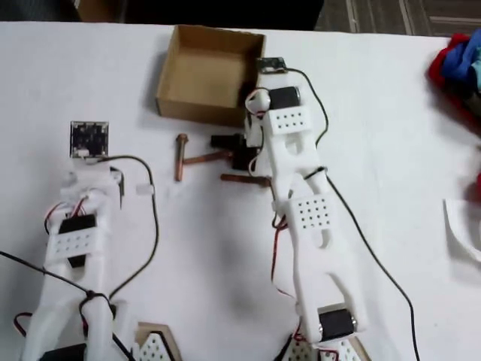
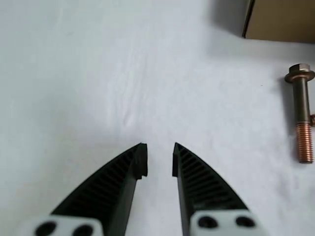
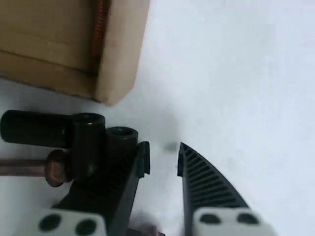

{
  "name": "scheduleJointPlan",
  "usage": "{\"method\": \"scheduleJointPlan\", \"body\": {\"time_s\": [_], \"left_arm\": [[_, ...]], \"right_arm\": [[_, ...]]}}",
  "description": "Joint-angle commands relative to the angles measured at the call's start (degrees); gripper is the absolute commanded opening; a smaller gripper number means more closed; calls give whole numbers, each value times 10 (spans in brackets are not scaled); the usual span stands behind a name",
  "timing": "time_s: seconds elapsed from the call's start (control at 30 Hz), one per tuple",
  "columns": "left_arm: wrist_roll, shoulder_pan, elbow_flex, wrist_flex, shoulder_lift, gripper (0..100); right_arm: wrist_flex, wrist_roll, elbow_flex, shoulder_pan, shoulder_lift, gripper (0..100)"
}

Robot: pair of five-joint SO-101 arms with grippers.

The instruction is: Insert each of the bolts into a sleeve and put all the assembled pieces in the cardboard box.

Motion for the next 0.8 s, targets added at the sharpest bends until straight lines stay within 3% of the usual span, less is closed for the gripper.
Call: {"method": "scheduleJointPlan", "body": {"time_s": [0.0, 0.77], "left_arm": [[0, 0, -9, -11, -8, 106], [-2, 0, -9, -12, -8, 106]], "right_arm": [[12, 0, -45, -15, -7, 91], [13, 0, -33, -52, -19, 91]]}}
